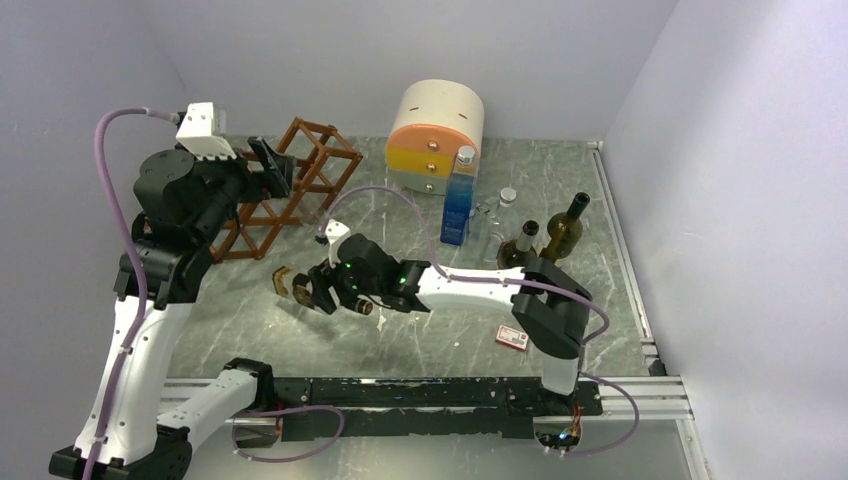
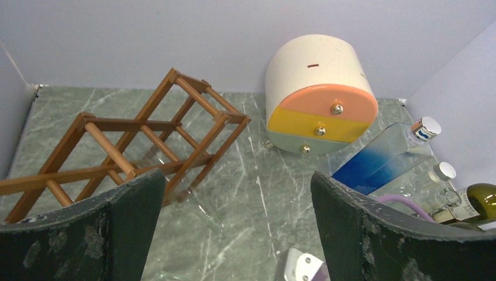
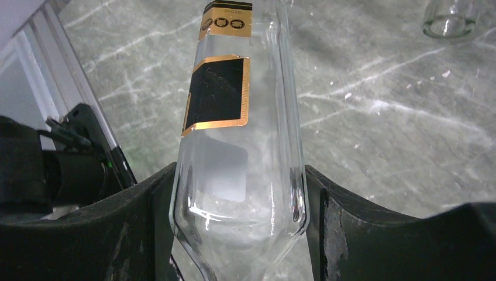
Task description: Put the wine bottle on the wine rack
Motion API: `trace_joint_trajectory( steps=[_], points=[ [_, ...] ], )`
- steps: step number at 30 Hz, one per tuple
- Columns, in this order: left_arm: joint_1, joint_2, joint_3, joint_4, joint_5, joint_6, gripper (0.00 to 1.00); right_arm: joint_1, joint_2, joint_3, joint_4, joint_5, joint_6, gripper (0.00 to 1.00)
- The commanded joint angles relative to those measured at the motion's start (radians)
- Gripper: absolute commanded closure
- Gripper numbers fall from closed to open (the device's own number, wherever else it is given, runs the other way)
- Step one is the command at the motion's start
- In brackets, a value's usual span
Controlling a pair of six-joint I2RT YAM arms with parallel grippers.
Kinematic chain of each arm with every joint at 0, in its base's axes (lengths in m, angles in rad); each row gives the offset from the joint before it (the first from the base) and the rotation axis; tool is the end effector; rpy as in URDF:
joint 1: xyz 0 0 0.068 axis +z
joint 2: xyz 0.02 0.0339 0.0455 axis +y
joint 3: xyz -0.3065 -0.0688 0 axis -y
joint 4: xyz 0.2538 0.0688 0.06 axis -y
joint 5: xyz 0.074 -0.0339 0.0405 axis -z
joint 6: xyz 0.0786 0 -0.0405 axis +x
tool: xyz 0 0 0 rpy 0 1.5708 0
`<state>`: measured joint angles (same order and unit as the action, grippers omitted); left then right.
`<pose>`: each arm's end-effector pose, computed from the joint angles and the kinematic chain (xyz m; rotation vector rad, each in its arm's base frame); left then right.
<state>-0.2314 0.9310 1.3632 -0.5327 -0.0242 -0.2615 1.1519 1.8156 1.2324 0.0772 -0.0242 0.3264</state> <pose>0.1894 -0.0427 0.5049 -0.0437 1.6828 -0.3516 0.1905 0.4325 0.2472 -0.9019 2.0203 0.8978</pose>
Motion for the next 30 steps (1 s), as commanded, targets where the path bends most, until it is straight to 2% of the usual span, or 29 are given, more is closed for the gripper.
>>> trace_joint_trajectory(
  steps=[1,12,21,30],
  points=[
    [0.009,-0.028,-0.006,-0.044,0.011,-0.054,0.02,0.010,0.018,0.116,0.243,0.054,0.040,1.00],
    [0.009,0.025,0.092,-0.118,0.079,-0.095,0.02,0.011,0.122,0.213,0.259,0.111,0.055,1.00],
    [0.009,0.019,0.074,-0.105,0.109,-0.096,0.02,0.011,0.181,0.269,0.262,0.128,0.057,1.00],
    [0.009,0.005,0.101,-0.122,0.082,-0.084,0.02,0.012,0.256,0.337,0.251,0.160,0.091,1.00]
  ],
)
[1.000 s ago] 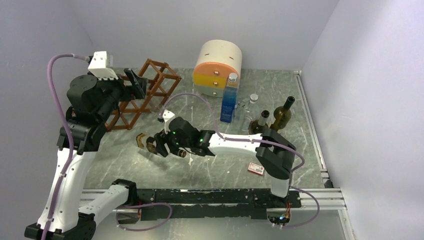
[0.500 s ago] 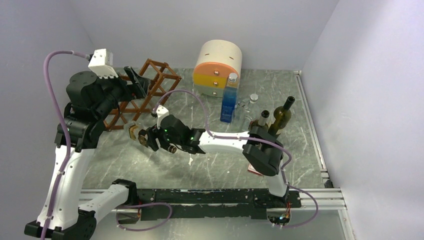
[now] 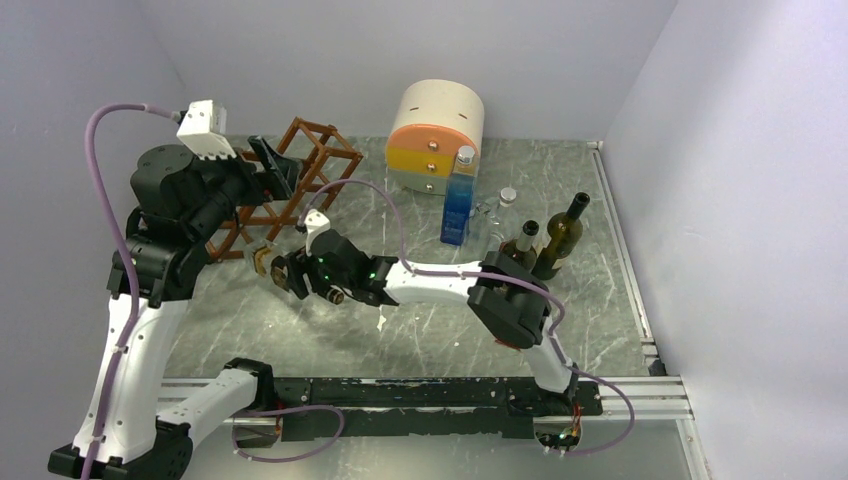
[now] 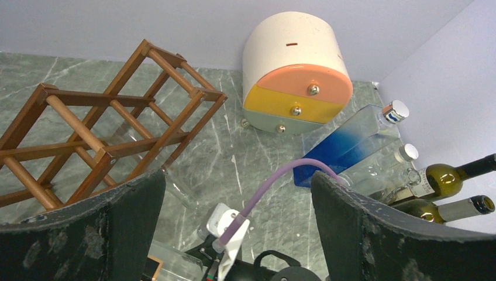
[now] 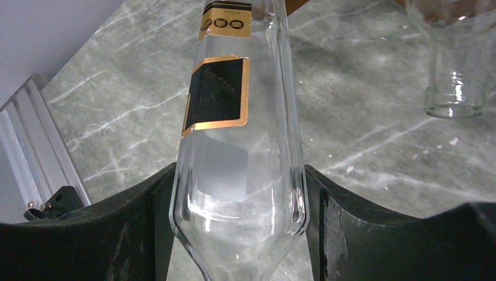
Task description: Put the wine bottle on the wine rack
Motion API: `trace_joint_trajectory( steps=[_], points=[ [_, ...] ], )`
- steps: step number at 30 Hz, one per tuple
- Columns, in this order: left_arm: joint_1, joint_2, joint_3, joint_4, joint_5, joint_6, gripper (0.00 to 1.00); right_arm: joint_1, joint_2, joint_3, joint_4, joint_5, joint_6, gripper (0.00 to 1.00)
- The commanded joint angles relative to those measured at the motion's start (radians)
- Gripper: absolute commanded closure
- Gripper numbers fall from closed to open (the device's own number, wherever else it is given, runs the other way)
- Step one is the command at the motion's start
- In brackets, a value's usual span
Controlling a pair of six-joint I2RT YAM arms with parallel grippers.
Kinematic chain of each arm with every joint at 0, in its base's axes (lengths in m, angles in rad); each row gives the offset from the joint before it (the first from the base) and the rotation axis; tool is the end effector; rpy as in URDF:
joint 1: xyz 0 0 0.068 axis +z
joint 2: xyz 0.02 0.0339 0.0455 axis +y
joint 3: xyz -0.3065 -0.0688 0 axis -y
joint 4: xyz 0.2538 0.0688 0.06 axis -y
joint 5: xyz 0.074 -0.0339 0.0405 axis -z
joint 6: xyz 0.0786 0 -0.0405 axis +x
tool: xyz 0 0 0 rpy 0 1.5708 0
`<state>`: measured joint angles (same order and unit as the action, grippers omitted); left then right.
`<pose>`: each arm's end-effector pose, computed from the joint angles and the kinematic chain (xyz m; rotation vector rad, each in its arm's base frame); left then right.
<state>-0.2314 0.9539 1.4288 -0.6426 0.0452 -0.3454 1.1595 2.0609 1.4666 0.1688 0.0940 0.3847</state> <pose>0.1854 -0.0473 0.5075 -0.0667 1.7595 -0.4612 0.2254 0.4983 0.2287 -0.7375 1.9767 0.8774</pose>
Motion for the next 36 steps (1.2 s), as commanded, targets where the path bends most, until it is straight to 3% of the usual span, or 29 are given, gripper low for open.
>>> trace_joint_trajectory(
  steps=[1,14,36],
  points=[
    [0.009,-0.021,0.034,-0.008,0.021,0.001,0.02,0.003,0.016,0.100,0.175,0.045,0.037,1.00],
    [0.009,-0.003,0.040,-0.045,0.034,0.011,0.02,0.004,-0.035,0.013,0.316,0.090,0.073,1.00],
    [0.009,0.000,0.029,-0.052,0.011,0.024,0.02,0.007,-0.068,-0.010,0.368,0.079,0.151,1.00]
  ],
)
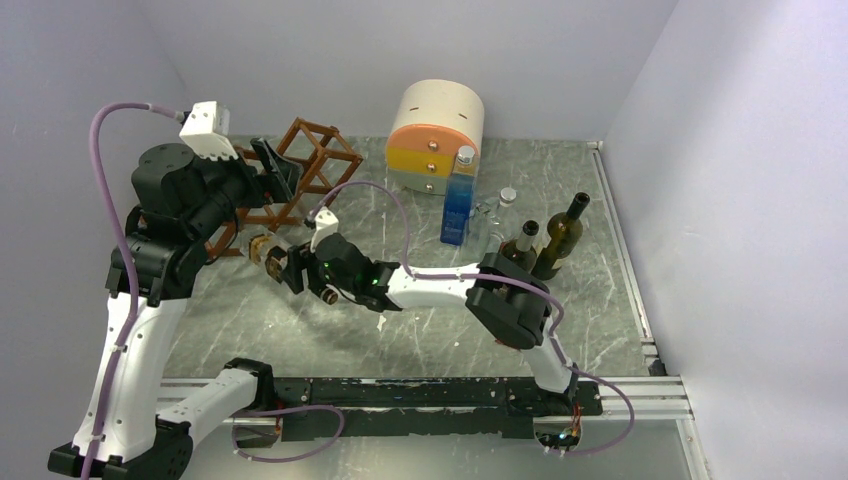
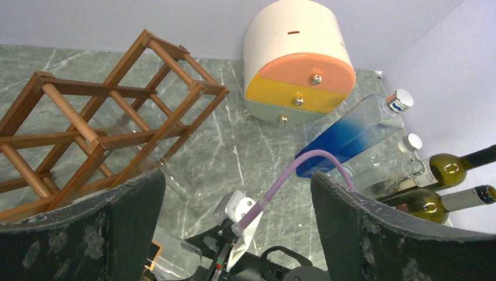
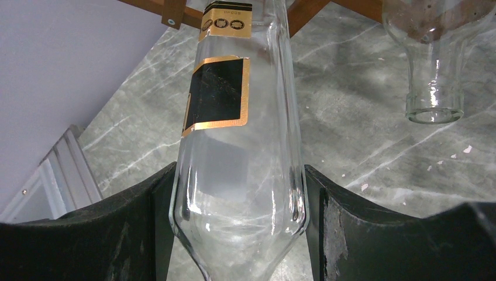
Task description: Put the wine bottle on the wine rack
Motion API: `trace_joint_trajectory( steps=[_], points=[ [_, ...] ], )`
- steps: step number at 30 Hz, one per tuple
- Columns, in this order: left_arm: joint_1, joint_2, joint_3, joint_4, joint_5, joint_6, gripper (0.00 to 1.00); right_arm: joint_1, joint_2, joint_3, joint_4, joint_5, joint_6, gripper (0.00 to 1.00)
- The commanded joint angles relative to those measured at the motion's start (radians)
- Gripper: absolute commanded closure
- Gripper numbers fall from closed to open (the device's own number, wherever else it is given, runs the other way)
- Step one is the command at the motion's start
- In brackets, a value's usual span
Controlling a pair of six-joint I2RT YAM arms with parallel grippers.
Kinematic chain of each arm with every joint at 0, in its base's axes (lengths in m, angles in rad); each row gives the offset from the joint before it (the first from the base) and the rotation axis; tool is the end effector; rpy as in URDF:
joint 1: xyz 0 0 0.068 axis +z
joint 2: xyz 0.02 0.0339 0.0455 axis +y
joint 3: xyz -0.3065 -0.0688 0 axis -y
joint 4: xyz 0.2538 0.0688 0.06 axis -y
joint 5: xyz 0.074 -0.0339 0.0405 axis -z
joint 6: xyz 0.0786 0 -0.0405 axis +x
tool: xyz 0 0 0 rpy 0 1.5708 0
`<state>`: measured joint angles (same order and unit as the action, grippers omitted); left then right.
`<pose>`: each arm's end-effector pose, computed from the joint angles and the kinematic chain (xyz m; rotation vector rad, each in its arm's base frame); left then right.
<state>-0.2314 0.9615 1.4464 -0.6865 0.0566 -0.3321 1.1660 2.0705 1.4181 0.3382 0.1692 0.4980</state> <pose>0.1845 -0.0480 0.5057 -0.0489 1.7942 -0.4560 0.2284 0.4994 0.2293 -0.5386 1.9277 0.9589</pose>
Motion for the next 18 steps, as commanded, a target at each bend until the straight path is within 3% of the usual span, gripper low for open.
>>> trace_joint_trajectory(
  steps=[1,9,18],
  points=[
    [0.009,-0.007,0.011,-0.007,-0.001,0.011,0.02,0.000,-0.069,0.047,0.190,0.004,0.039,1.00],
    [0.009,-0.007,0.005,-0.006,-0.011,0.016,0.02,0.000,0.016,0.117,0.190,0.018,0.056,1.00],
    [0.009,0.025,0.016,0.004,-0.113,0.024,0.02,0.001,0.115,0.187,0.283,0.120,0.093,1.00]
  ],
)
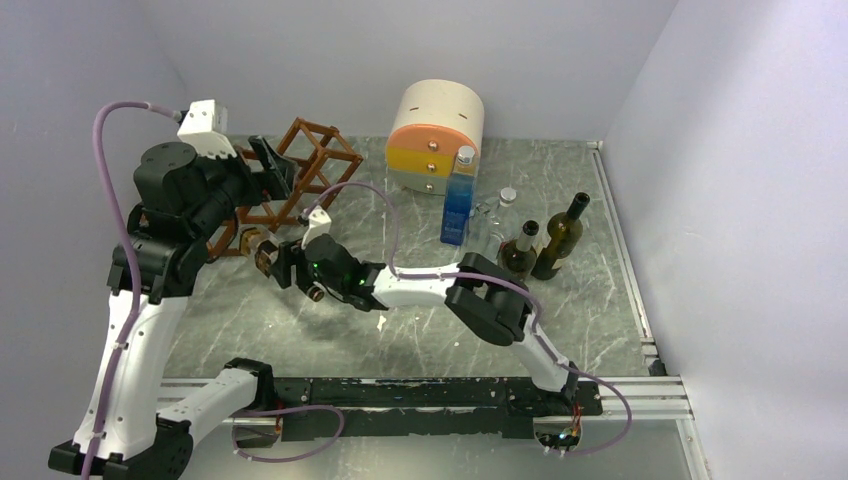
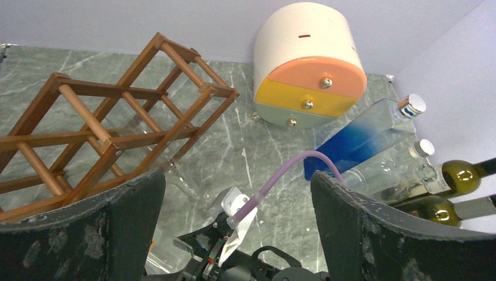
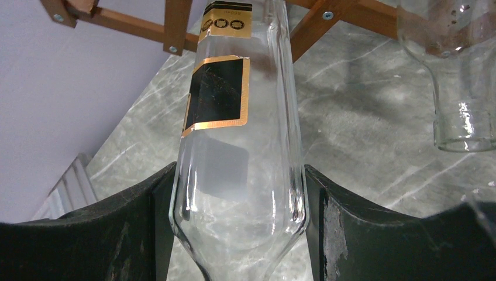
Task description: Put the wine bottle on the wine rack
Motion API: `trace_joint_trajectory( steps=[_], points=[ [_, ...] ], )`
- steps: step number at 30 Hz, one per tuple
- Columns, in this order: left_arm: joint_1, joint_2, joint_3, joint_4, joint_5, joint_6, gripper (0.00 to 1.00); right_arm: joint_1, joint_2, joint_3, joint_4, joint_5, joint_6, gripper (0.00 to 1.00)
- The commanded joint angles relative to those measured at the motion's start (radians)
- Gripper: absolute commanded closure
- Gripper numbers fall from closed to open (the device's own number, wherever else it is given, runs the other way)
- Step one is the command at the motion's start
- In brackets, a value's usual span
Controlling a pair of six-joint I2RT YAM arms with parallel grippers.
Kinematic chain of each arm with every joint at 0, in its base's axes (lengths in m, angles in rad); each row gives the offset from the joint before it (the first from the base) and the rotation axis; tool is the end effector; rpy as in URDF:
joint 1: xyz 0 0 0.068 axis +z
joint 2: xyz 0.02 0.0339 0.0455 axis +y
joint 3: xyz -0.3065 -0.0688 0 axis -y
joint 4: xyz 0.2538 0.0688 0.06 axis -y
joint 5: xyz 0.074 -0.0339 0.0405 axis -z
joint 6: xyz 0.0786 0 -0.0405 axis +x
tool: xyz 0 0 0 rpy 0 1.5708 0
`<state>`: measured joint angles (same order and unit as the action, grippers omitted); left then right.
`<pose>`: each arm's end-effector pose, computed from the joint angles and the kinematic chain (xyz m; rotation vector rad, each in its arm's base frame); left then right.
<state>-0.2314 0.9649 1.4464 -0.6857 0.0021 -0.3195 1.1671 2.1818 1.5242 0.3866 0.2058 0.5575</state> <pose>0.1869 -0.0442 0.5052 -0.0774 1.7907 -0.3987 0.2421 0.5260 0.2165 -0.4403 1.9107 0.9968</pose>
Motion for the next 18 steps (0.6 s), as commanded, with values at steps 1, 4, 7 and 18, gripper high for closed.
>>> trace_joint_trajectory(
  steps=[1,4,7,18],
  points=[
    [0.009,0.029,0.020,0.003,-0.060,0.010,0.02,0.000,0.020,0.090,0.245,0.100,0.039,1.00],
    [0.009,0.055,0.032,0.007,-0.061,-0.001,0.02,0.000,0.055,0.118,0.262,0.129,0.046,1.00],
    [0.009,0.074,0.048,0.007,-0.047,-0.013,0.02,-0.002,0.091,0.144,0.294,0.152,0.053,1.00],
    [0.009,0.045,0.126,-0.107,-0.043,0.005,0.02,-0.005,0.241,0.289,0.380,0.213,0.073,1.00]
  ],
)
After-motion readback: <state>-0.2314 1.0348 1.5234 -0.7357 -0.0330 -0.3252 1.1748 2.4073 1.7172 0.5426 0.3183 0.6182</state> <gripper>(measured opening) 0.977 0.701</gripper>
